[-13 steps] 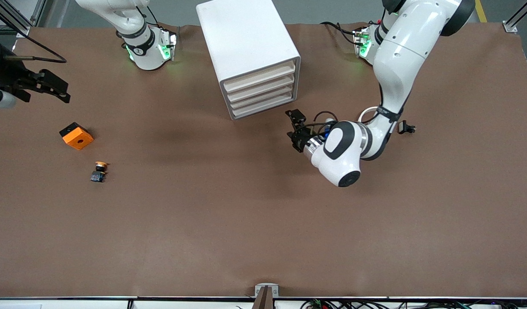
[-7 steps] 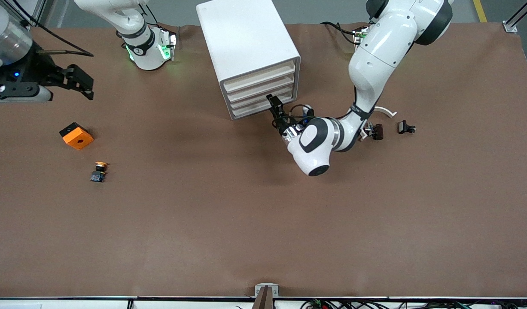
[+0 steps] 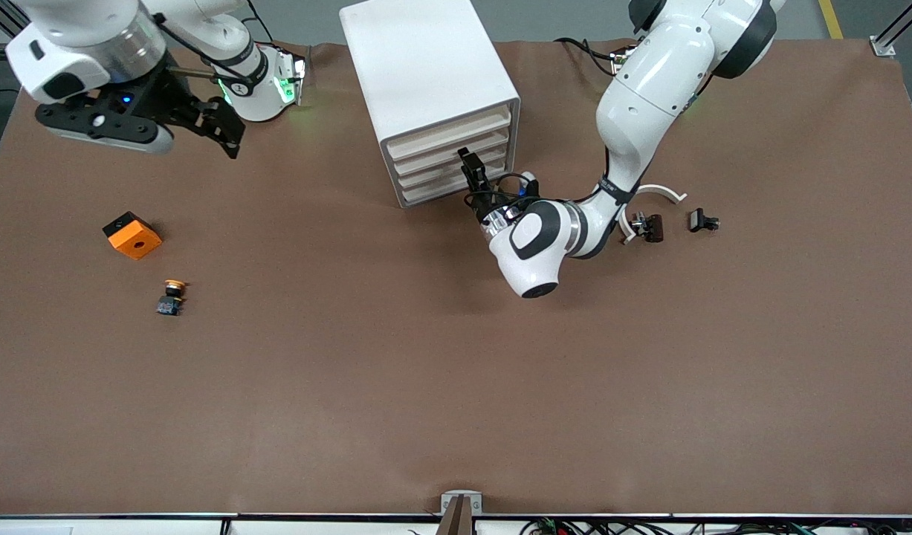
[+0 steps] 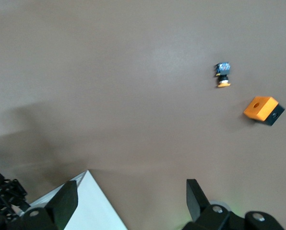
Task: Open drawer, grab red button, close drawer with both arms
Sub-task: 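Pull the drawer open with the left gripper while the right gripper approaches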
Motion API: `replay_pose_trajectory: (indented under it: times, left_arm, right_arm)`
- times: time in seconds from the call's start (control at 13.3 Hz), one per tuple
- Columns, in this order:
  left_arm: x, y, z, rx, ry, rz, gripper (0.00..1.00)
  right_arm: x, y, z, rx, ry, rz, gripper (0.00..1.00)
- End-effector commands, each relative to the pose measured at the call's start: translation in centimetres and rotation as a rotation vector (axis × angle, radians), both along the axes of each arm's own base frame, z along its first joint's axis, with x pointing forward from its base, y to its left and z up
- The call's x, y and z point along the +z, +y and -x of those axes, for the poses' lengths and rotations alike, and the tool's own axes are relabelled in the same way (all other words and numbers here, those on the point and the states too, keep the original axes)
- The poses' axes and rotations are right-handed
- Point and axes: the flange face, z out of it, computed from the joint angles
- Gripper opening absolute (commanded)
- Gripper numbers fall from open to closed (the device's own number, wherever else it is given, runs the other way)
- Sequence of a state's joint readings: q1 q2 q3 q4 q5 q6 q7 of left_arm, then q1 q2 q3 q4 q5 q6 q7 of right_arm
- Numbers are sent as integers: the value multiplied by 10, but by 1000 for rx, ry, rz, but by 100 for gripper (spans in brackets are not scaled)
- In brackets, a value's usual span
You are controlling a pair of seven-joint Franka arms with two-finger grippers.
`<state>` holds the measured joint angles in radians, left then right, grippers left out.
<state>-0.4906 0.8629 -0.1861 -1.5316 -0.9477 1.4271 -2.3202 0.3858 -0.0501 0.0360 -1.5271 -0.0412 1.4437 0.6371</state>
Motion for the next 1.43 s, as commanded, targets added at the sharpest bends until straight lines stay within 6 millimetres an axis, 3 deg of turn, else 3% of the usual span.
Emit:
replay_pose_trajectory:
  times: [0.0, 0.08, 0.38, 0.45, 0.68, 1.13, 1.35]
  left_arm:
    - [0, -12, 7, -10, 25, 8, 49]
    - [-1, -16, 12, -18, 26, 7, 36]
    - [0, -17, 11, -18, 26, 6, 3]
    - [1, -15, 8, -11, 25, 5, 0]
    - [1, -5, -6, 24, 21, 4, 0]
    - [8, 47, -66, 151, -20, 30, 1]
    - [15, 67, -94, 210, -65, 39, 2]
  right_arm:
    - [-1, 22, 7, -98, 0, -1, 100]
    - [-6, 34, 9, -140, 16, -16, 100]
    - [-24, 67, 12, -294, 69, -62, 100]
    - [-28, 76, 14, -321, 82, -64, 100]
    - [-49, 105, 15, -441, 111, -49, 100]
    - [-92, 170, 26, -569, 118, -22, 100]
    - [-127, 201, 27, -666, 122, 10, 100]
